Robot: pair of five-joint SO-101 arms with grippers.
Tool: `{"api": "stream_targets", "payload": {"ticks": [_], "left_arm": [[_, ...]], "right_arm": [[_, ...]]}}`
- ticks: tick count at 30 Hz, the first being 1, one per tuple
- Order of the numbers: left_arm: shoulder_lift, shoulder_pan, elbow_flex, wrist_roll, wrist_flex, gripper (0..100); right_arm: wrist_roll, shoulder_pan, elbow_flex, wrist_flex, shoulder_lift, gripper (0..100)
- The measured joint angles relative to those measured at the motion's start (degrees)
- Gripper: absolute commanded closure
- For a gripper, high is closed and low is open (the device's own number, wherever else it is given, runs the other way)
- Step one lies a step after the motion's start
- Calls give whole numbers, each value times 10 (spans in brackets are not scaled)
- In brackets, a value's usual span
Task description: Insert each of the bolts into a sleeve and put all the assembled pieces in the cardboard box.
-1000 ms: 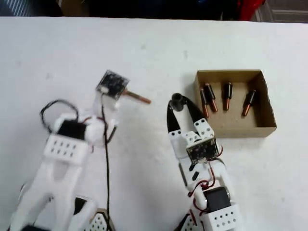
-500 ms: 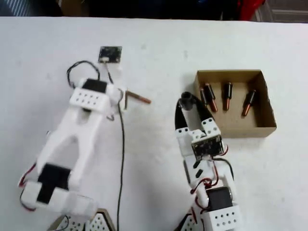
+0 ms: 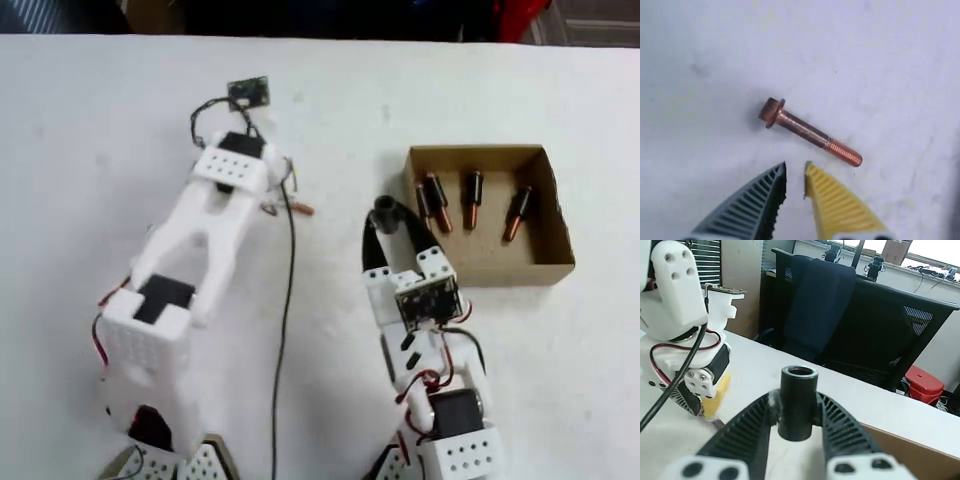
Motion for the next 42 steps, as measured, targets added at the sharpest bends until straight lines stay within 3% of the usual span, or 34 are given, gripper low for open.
{"api": "stream_targets", "payload": {"ticks": [11,20,42], "left_arm": [[5,-9,-5,182,-13,779],[71,-10,-5,244,-38,779],[148,-28,-100,258,-21,785]], "right_arm": [[0,0,0,1,0,982],[0,0,0,4,0,982],[0,0,0,16,0,982]]}}
